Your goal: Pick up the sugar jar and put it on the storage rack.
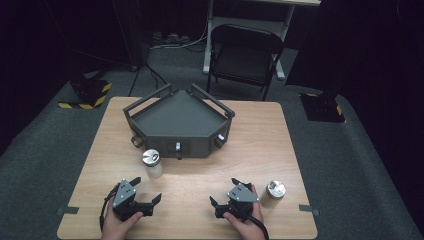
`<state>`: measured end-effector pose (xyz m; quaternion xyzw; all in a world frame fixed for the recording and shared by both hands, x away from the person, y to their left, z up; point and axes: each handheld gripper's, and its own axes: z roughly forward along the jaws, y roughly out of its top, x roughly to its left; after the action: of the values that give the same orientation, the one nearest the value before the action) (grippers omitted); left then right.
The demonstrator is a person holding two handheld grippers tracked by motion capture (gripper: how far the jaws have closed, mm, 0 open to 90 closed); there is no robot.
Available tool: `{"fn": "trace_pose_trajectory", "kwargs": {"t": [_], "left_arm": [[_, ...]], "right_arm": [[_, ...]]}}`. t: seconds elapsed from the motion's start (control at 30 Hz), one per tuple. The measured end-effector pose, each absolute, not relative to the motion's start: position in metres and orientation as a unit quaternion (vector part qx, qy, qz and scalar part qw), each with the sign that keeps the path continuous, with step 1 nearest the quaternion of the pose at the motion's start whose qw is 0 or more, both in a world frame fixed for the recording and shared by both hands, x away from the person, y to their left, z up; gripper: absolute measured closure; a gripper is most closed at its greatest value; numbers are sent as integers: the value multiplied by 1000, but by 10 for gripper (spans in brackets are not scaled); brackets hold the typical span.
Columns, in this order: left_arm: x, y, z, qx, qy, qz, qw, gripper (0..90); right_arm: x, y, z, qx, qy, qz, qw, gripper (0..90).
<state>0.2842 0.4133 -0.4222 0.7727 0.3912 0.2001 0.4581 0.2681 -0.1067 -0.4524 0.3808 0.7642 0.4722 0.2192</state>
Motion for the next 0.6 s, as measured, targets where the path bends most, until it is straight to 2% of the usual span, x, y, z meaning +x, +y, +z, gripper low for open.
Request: {"fn": "trace_pose_trajectory", "kwargs": {"t": [0.17, 0.6], "left_arm": [[287, 410, -422, 783, 374, 201, 454, 7], [283, 407, -422, 778, 383, 208, 453, 7]], "right_arm": [[266, -109, -454, 384, 760, 478, 218, 6], [262, -114, -457, 395, 747, 489, 215, 5]]}}
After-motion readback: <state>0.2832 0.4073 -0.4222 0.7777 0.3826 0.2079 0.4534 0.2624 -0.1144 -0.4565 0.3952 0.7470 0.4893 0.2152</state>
